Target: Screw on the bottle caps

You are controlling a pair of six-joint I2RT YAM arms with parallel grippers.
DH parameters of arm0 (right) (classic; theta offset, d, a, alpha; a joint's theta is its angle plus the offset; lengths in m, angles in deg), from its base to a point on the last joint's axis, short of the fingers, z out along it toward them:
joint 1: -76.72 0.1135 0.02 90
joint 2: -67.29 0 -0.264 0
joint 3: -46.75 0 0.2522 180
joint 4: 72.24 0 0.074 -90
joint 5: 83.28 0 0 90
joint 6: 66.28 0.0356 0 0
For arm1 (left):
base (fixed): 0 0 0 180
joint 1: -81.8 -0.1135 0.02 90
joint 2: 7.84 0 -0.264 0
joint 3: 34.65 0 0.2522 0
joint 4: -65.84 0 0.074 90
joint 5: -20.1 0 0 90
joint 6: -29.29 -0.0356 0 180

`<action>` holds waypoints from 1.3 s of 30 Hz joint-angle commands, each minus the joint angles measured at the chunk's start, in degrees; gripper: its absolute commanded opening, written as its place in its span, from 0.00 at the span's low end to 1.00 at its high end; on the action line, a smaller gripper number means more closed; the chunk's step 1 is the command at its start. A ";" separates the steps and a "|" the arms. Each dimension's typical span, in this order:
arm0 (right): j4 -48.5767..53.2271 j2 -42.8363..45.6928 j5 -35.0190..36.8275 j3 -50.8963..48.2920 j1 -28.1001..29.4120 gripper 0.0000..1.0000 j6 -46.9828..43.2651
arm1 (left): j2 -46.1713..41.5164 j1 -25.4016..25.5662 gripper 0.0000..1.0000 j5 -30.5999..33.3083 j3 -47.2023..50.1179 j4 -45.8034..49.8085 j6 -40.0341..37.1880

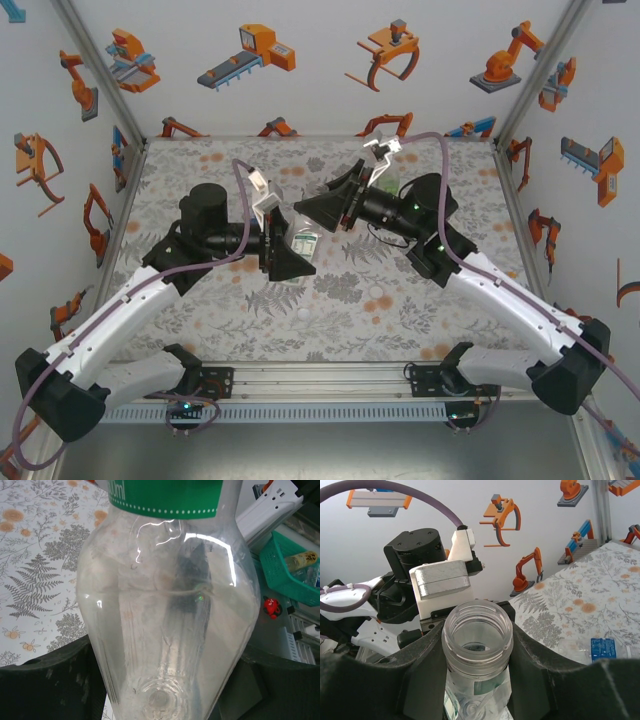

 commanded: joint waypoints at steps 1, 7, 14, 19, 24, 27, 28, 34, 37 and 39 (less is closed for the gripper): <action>-0.41 -0.53 -1.94 2.58 1.35 0.20 -0.18 | 0.72 0.01 0.66 1.27 -1.37 1.69 -1.31; 1.18 -1.06 -1.67 3.54 2.22 0.20 -1.09 | 1.02 0.19 0.68 1.57 -1.46 1.42 -0.68; 2.92 -0.66 -0.48 3.98 2.55 0.23 -2.16 | 0.64 0.16 0.46 3.05 -1.24 2.27 -1.41; 9.14 1.90 4.89 4.76 2.55 0.54 -5.57 | -0.62 0.11 0.38 6.41 -1.62 5.99 -4.48; 17.40 6.29 10.58 5.73 2.53 0.62 -11.64 | -2.49 -0.71 0.31 9.39 -3.14 12.18 -9.65; 21.47 8.57 13.02 5.66 2.58 0.64 -14.23 | -3.39 -2.30 0.19 9.37 -3.14 13.34 -11.08; 23.07 9.19 14.09 5.64 2.51 0.64 -15.06 | -3.84 -2.99 0.13 9.40 -2.96 13.20 -10.98; 34.36 10.75 23.26 5.13 2.57 0.63 -17.87 | -4.92 -8.18 0.00 6.58 -1.56 12.61 -10.82; 39.51 10.37 26.41 4.45 2.59 0.63 -18.72 | -3.91 -9.56 0.00 3.17 -2.49 15.45 -13.39; 42.14 9.97 27.28 3.66 2.56 0.62 -18.77 | -2.63 -9.69 0.00 -0.20 -3.45 18.51 -17.47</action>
